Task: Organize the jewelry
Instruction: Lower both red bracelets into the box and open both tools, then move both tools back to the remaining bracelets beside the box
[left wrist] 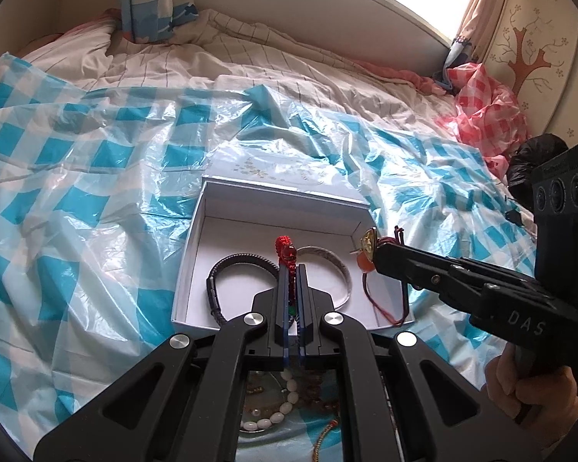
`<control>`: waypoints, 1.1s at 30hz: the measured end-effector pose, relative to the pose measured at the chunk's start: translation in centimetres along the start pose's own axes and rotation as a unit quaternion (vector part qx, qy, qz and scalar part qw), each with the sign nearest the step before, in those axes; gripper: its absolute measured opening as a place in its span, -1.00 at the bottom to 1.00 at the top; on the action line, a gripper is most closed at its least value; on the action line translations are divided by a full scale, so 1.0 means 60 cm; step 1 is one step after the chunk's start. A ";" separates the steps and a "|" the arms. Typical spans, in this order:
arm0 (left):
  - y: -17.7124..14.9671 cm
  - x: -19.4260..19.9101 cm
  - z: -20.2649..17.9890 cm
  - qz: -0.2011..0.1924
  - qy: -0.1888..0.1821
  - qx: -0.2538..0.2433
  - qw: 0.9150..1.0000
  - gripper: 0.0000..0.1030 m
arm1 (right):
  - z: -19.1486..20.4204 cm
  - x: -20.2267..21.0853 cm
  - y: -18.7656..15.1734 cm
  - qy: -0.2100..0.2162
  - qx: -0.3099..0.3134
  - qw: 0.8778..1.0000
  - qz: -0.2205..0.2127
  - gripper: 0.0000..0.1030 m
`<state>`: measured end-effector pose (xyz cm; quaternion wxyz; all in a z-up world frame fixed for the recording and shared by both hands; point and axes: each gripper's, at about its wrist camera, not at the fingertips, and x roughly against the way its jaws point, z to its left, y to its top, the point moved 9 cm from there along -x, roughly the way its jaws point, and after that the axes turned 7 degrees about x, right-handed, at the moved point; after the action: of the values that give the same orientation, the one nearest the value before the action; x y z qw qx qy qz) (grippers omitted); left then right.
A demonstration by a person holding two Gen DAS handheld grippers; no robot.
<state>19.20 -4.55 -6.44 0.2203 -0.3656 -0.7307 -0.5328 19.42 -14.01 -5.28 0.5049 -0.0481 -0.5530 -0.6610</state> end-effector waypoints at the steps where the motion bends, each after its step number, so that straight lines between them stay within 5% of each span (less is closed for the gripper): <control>1: -0.002 -0.003 0.002 0.003 0.002 0.000 1.000 -0.94 | -0.002 -0.003 -0.002 -0.004 0.000 1.000 0.004 -0.85; 10: -0.010 -0.016 0.006 0.013 0.018 0.000 1.000 -0.93 | -0.009 -0.010 -0.008 -0.014 -0.006 1.000 0.010 -0.44; 33: -0.037 0.018 0.043 0.018 0.045 0.001 0.999 -0.90 | 0.009 0.023 -0.005 -0.014 0.009 1.000 0.012 -0.19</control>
<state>16.99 -2.16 -7.88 0.2625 -0.3542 -0.7143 -0.5435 18.27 -14.49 -4.40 0.5053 -0.0588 -0.5653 -0.6493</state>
